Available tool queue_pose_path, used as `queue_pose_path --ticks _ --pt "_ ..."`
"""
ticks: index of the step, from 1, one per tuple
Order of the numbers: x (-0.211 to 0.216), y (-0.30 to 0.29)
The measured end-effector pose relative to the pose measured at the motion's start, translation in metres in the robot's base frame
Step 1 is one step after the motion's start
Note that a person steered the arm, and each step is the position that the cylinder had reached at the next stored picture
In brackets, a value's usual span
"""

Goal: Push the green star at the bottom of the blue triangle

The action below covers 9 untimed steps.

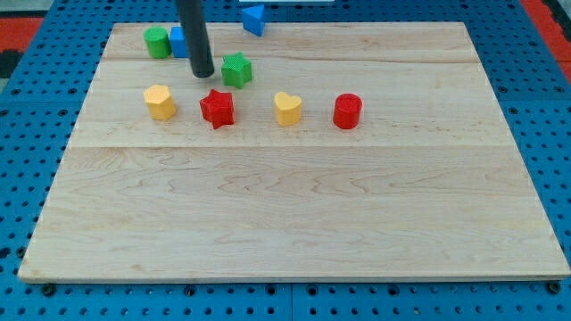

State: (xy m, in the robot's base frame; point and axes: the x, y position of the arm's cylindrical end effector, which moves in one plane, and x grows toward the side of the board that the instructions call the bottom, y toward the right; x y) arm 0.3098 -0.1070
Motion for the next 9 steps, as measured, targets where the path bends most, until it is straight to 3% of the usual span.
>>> queue_pose_path --ticks 2,5,7,8,9 --pt "0.009 0.068" --pt "-0.015 0.165" --pt "-0.063 0.113" --pt "-0.063 0.094" --pt "-0.031 0.097"
